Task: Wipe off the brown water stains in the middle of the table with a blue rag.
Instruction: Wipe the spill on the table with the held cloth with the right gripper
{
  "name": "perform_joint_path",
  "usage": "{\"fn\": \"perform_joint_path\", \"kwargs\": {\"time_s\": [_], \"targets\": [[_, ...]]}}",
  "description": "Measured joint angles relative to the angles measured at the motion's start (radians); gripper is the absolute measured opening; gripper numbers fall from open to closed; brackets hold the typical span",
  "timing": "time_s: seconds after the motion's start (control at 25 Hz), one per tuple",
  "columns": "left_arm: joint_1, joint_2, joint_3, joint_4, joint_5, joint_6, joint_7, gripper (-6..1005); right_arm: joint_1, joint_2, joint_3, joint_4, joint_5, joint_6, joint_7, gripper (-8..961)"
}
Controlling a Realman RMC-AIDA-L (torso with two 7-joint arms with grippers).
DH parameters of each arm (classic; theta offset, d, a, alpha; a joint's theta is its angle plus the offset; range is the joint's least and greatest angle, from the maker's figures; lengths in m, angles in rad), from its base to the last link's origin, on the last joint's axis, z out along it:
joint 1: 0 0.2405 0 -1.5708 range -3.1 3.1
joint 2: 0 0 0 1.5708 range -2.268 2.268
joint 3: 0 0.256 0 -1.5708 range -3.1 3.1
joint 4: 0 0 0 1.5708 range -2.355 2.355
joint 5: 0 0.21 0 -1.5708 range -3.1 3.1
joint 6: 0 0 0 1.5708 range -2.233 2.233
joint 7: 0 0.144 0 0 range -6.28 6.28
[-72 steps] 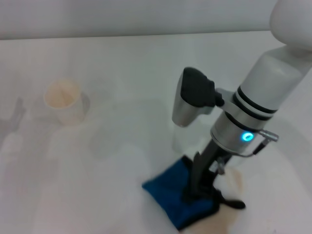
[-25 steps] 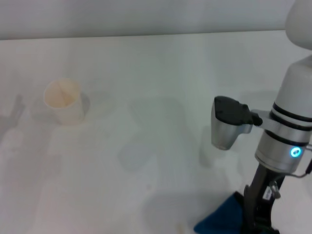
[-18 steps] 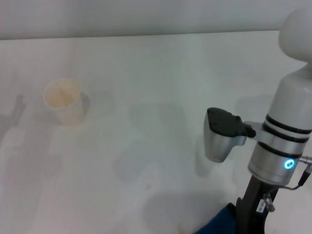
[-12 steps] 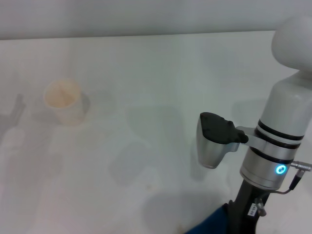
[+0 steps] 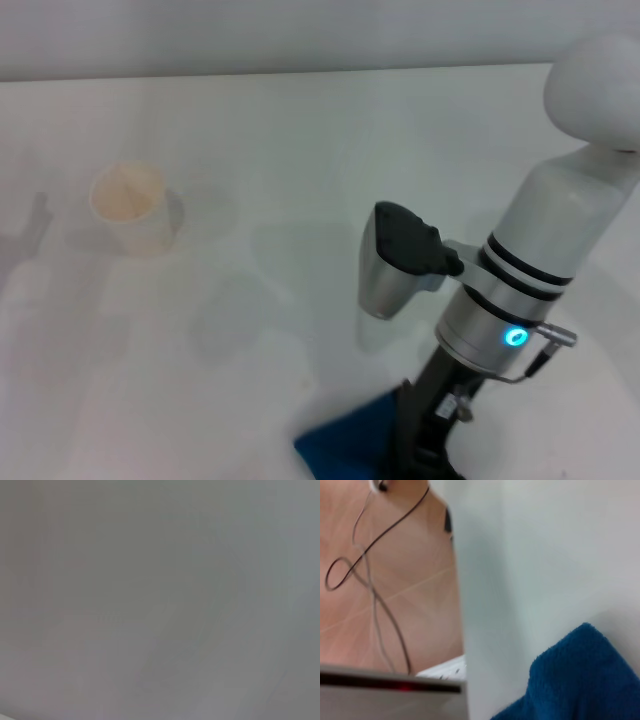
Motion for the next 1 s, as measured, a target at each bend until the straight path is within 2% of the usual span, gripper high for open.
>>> {"fn": "perform_joint_path", "kwargs": {"time_s": [0.56, 0.76, 0.88, 1.0], "targets": [[-0.006, -0.001, 0.000, 0.000, 0.000, 0.000, 0.000, 868, 0.002, 0.000, 0.022, 0.004, 0.071, 0.307, 0.038, 48], [-0.008, -0.002, 0.000, 0.000, 0.000, 0.000, 0.000, 868, -0.023, -0.005, 0.032, 0.006, 0.075, 0.413, 0.069, 48], [-0.009, -0.003, 0.000, 0.000, 0.000, 0.000, 0.000, 868, -0.031, -0.010, 0.055, 0.009, 0.070, 0.396, 0.068, 47], [-0.009, -0.003, 0.000, 0.000, 0.000, 0.000, 0.000, 868, -0.033, -0.014, 0.077, 0.008, 0.061, 0.314, 0.057, 47]]}}
